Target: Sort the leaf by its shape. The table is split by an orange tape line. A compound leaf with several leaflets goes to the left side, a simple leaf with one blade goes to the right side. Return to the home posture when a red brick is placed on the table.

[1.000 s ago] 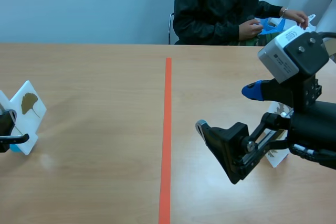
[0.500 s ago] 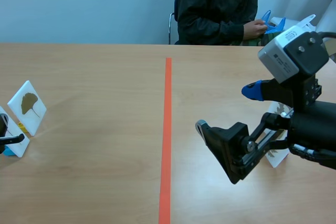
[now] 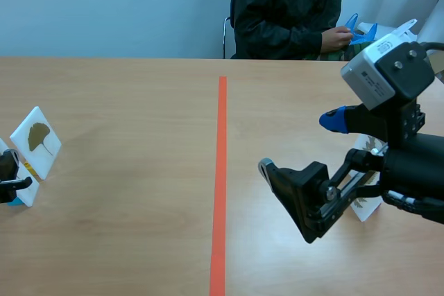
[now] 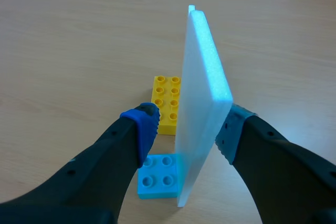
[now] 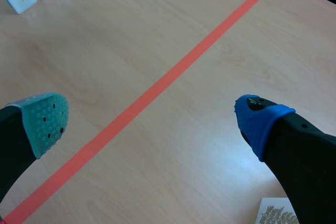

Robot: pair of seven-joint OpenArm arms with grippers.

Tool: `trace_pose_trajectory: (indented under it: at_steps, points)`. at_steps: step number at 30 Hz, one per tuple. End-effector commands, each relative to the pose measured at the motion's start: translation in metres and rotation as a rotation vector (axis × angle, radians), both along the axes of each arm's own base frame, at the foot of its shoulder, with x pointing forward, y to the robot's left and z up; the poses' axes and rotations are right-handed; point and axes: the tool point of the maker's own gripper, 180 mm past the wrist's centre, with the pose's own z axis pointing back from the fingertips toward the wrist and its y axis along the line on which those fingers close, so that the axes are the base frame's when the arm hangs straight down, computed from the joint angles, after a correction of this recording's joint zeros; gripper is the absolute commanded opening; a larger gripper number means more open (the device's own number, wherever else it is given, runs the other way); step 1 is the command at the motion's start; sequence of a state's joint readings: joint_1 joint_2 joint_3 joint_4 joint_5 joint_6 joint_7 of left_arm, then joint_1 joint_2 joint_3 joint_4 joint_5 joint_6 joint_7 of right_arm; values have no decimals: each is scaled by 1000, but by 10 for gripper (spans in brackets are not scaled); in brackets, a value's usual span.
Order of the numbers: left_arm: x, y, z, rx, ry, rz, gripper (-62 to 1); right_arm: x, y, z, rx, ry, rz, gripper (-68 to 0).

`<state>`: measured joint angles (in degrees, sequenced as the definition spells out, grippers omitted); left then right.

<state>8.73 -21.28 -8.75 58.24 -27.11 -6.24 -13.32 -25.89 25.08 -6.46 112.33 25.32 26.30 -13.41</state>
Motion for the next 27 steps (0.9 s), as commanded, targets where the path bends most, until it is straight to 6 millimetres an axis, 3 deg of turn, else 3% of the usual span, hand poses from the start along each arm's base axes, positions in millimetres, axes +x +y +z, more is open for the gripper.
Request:
trace_pose_trajectory:
  at_steps: [1,5,13,15,20,27]
  points:
    - [7,0,19,9,-54,-14,-281,6,-3,8,17,-28,-15,4]
    - [6,1,35,22,-91,-16,-198,6,-3,8,17,-28,-15,4]
    - [0,-12,90,73,-203,-82,-26,6,-3,8,17,-28,-15,4]
    - [-3,-26,103,78,-217,-152,14,6,-3,8,17,-27,-15,4]
    - [-19,-73,129,76,-238,-359,14,6,-3,8,17,-28,-15,4]
    - [-50,-130,131,45,-151,-589,14,6,-3,8,18,-27,-15,4]
